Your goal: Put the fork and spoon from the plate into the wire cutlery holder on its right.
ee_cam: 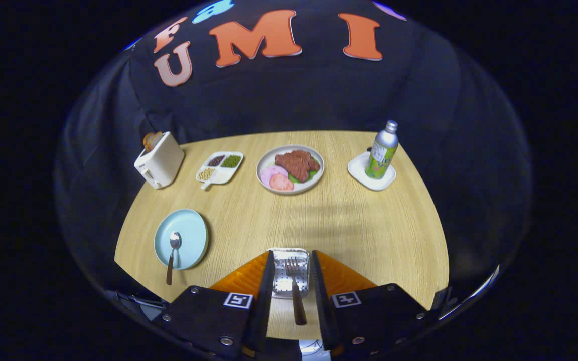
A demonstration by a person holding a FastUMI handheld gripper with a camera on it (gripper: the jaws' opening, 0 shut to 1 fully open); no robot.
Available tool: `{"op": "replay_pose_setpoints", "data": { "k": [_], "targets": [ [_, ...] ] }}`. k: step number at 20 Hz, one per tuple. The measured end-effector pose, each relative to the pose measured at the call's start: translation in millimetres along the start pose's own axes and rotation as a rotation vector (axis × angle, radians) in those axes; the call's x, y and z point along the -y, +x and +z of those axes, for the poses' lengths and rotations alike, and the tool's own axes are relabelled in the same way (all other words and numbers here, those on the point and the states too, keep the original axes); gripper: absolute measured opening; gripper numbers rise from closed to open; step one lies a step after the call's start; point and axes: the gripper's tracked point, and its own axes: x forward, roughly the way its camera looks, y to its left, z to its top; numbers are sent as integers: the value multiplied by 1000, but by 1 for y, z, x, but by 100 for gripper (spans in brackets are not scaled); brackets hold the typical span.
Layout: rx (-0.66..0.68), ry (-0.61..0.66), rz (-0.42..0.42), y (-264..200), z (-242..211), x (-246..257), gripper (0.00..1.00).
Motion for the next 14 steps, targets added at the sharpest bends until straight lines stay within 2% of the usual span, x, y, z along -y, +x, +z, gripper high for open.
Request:
{"op": "replay_pose_setpoints", "data": {
  "k": [1, 2, 6, 9, 14],
  "targets": [
    [58, -4, 10, -2, 12, -3, 48],
    [115, -5, 22, -7, 25, -8, 59],
    [308, 33, 47, -32, 67, -37, 78],
    [493, 58, 23, -54, 104, -65, 86],
    [655, 1, -22, -85, 136, -132, 93]
  ]
}}
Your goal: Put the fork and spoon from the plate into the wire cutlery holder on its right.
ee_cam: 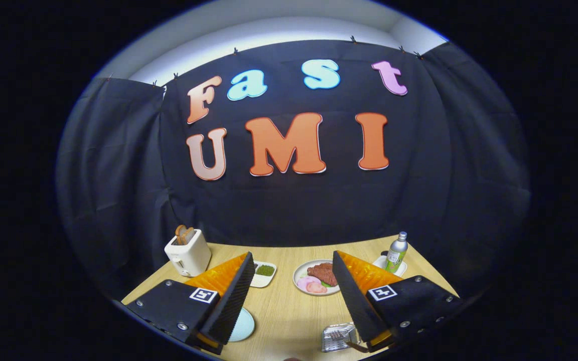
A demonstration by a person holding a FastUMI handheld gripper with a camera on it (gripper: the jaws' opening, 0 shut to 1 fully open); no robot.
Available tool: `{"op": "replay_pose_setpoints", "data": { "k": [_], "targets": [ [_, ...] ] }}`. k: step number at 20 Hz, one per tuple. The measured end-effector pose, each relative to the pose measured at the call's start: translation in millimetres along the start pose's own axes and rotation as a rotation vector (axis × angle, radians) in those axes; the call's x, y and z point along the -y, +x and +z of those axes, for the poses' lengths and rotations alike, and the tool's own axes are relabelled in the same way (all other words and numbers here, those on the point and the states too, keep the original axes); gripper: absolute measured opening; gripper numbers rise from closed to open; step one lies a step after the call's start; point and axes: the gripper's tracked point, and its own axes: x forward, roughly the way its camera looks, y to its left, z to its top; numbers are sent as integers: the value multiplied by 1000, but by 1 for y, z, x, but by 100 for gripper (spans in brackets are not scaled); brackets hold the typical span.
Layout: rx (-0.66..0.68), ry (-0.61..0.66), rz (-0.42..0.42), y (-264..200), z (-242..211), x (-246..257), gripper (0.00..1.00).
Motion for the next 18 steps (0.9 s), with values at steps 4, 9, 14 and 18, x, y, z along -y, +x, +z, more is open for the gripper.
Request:
{"op": "replay_pose_setpoints", "data": {
  "k": [4, 9, 14, 18],
  "targets": [
    [124, 11, 9, -7, 23, -54, 94],
    [236, 11, -7, -11, 32, -105, 94],
    [27, -71, 85, 7, -30, -144, 95],
    [-284, -134, 178, 16, -120, -167, 95]
  ]
}}
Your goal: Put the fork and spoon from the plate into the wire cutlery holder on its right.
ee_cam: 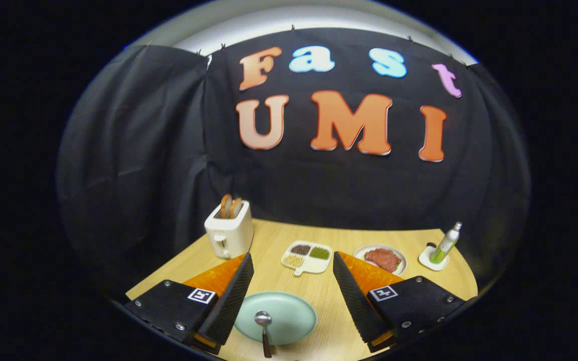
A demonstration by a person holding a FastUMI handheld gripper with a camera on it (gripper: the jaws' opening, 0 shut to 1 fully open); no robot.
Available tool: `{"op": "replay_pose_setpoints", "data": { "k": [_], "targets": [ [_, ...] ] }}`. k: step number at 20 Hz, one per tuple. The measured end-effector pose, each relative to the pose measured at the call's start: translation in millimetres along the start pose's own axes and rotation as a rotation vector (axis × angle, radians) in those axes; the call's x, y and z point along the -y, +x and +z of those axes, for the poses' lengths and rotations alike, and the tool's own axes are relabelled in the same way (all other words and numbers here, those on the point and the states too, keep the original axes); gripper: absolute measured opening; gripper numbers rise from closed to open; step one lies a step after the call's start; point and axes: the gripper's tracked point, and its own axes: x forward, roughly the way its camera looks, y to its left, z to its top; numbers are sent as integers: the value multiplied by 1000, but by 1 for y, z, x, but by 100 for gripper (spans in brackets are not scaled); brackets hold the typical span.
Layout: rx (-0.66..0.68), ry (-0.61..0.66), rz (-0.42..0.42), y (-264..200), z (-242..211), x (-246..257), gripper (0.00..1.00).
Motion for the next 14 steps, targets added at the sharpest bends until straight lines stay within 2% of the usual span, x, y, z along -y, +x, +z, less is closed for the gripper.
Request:
{"op": "replay_pose_setpoints", "data": {
  "k": [3, 8, 14],
  "targets": [
    [-261, -33, 56, 18, -67, -17, 96],
    [-578, -20, 229, 29, -151, -56, 93],
    [-824, -82, 231, 36, -211, -52, 86]
  ]
}}
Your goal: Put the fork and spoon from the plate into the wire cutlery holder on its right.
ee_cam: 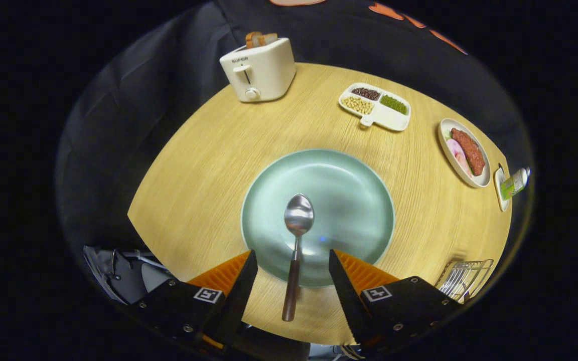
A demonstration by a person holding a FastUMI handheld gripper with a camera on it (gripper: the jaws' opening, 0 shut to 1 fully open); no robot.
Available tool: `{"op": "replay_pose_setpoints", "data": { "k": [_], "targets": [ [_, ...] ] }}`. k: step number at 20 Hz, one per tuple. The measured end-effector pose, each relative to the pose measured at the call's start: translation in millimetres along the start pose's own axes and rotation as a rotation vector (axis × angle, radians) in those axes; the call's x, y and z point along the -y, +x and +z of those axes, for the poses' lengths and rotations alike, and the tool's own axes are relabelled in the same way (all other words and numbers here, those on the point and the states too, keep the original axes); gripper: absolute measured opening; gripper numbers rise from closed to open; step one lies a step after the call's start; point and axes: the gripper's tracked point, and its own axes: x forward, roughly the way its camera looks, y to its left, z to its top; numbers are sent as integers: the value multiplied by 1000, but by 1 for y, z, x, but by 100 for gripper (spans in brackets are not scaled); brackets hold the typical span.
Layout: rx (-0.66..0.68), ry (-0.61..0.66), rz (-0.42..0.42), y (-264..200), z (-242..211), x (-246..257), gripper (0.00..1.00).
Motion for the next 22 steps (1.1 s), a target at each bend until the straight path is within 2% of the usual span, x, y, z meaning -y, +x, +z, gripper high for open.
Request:
{"op": "replay_pose_setpoints", "data": {
  "k": [3, 5, 6, 7, 8, 10, 14, 16, 22],
  "targets": [
    [-93, -11, -39, 19, -10, 9, 77],
    [-138, 1, -44, 29, -16, 11, 65],
    [-161, 7, -44, 29, -22, 10, 51],
    [-187, 13, -47, 31, -27, 10, 44],
    [-214, 16, -61, 35, -32, 12, 32],
    [-215, 30, -70, 37, -28, 14, 17],
    [-172, 59, -9, 35, -27, 7, 6],
    [-130, 108, 20, 29, -21, 8, 4],
    [-19, 204, 29, -5, -18, 24, 4]
  ]
}}
